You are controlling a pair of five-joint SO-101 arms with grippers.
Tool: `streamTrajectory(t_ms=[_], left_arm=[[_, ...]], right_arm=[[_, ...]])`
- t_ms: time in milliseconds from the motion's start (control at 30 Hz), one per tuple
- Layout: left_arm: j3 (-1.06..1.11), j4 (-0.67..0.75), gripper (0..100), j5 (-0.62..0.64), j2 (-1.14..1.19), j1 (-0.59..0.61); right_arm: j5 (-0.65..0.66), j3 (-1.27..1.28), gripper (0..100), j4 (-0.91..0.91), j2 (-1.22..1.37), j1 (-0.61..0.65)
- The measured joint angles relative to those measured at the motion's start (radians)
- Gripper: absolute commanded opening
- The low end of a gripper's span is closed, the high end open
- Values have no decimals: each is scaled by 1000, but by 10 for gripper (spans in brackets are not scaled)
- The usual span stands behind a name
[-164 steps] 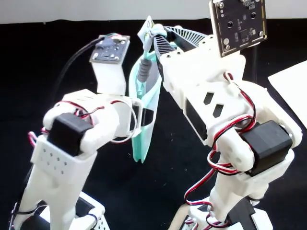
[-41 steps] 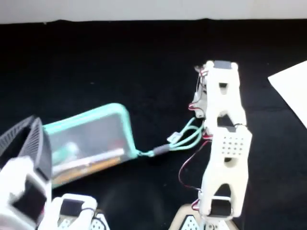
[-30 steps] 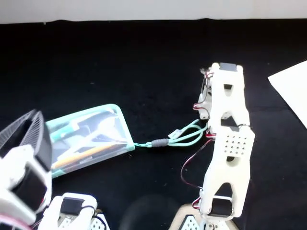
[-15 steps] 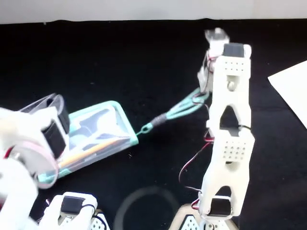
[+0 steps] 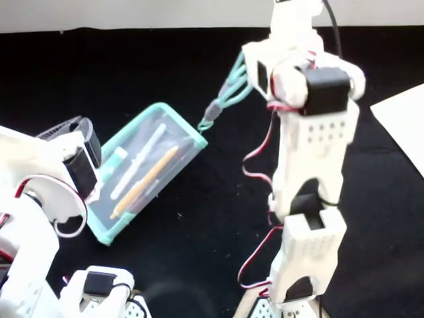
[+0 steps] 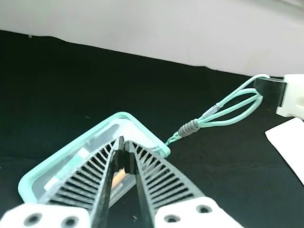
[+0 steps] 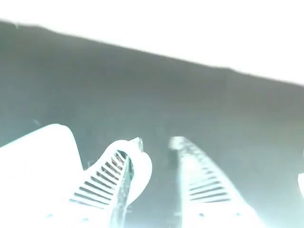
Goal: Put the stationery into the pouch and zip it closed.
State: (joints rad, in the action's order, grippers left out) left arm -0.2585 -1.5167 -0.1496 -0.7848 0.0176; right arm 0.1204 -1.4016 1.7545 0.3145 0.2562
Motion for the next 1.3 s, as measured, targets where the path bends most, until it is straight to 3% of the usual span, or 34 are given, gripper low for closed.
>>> streamTrajectory(t_ms=[367,467,567,900,1300], left_arm=[[150,118,14,-68,167,-2],[186,140,78,-68,184,0],[230,143,132,-68,196,0],[315,144,146,-68,183,0],[315,144,144,-68,180,0]], right_arm=[[32,-249,225,0,-31,63],[52,-252,227,0,-60,137],[-21,-230,227,0,-89,196],[-500,451,228,0,-109,170],[-548,749,228,0,-110,158]])
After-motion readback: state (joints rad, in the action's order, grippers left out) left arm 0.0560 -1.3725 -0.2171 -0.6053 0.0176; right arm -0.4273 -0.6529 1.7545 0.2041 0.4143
